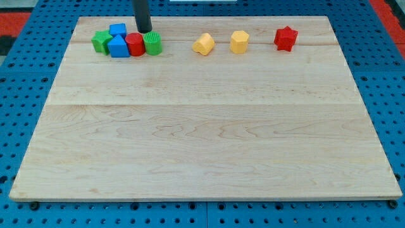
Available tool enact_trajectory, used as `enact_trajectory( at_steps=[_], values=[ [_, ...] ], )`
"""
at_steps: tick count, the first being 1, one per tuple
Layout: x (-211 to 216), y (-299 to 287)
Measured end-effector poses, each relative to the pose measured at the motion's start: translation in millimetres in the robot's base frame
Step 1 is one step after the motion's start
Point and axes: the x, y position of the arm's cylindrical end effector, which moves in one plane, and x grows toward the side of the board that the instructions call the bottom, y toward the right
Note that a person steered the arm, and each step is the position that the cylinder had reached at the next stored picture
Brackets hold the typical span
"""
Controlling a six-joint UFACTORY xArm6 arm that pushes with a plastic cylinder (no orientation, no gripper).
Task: Move the blue cube to the left of the green star
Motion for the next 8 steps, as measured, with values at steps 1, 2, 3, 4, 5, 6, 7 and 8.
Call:
enact_trajectory(
  at_steps=[1,2,3,4,5,6,7,8],
  values=[
    [0,-45],
    [0,-89],
    [0,-134],
    [0,-162],
    [-12,-147],
    [-14,-84],
    [-9,-68],
    [-1,-88]
  ],
)
